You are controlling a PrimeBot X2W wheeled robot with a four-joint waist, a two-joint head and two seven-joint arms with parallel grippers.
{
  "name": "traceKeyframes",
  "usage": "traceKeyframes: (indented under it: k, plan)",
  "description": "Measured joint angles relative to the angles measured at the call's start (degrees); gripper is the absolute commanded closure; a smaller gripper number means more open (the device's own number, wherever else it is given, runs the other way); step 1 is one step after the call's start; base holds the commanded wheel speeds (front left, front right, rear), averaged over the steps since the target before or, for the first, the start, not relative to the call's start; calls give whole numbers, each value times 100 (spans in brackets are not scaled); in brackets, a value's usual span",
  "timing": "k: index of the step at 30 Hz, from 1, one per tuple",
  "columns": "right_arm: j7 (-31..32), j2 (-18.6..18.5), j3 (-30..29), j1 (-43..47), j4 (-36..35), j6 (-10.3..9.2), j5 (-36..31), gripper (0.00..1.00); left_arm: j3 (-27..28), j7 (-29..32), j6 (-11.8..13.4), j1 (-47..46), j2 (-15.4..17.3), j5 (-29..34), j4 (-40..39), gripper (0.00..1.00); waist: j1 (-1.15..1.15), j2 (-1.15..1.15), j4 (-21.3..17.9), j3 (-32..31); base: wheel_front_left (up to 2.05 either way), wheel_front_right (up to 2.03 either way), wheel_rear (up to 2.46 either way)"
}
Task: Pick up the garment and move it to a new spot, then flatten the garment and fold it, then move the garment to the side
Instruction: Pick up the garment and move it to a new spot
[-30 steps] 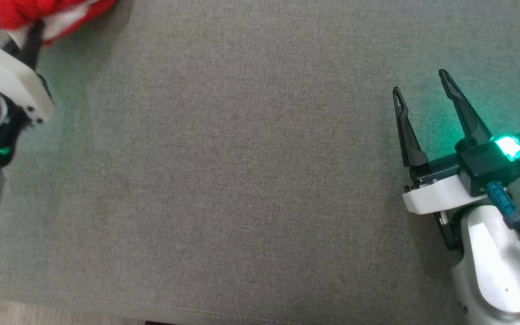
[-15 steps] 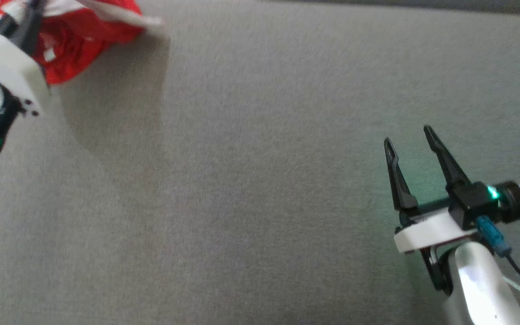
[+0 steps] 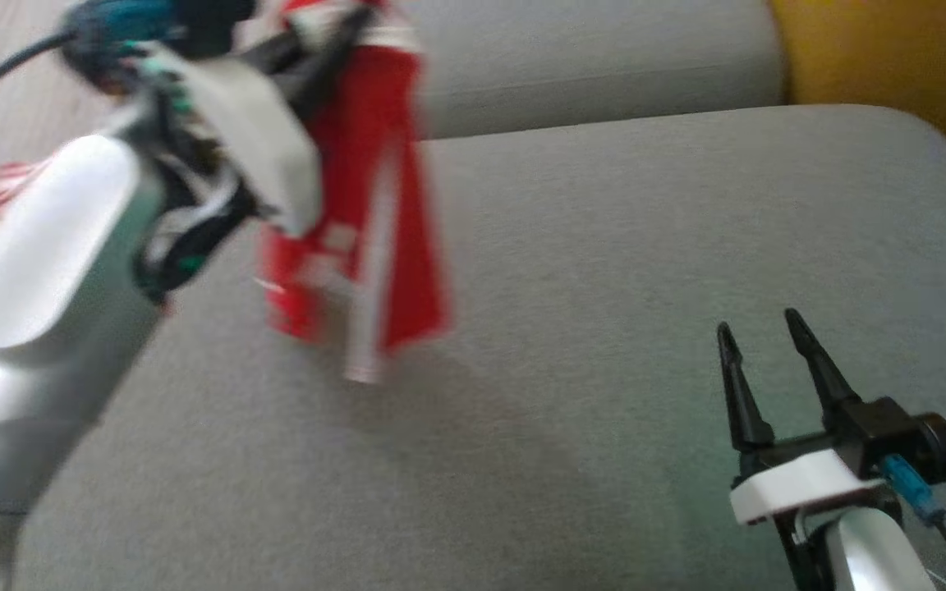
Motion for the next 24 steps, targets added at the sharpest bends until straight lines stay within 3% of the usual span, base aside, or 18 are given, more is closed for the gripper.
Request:
traceKeyframes:
  k: [4, 7, 14, 19, 24]
  plan:
    - [-23, 0, -199, 140, -14, 0, 11, 0, -138, 2, 0, -60, -453, -389, -250, 100, 0, 0, -305, -131, 0, 0, 0]
    - [-26, 0, -325, 241, -47, 0, 11, 0, -216, 8, 7, 15, -556, -549, -302, 100, 0, 0, -433, -142, 0, 0, 0]
    - [-27, 4, -361, 257, -158, 0, 12, 0, -212, -424, 369, 1316, -475, -836, -115, 100, 1, 0, -461, 137, 0, 0, 0]
    - [-29, 7, -311, 219, -194, 0, 13, 0, -194, -1039, 593, 2506, -391, -996, 543, 100, 2, 0, -445, 430, 0, 0, 0]
    - [-29, 10, -246, 51, -212, 0, 13, 0, -24, -1744, 665, 3142, -438, -1105, 1183, 100, 2, 0, -412, 657, 0, 0, 0]
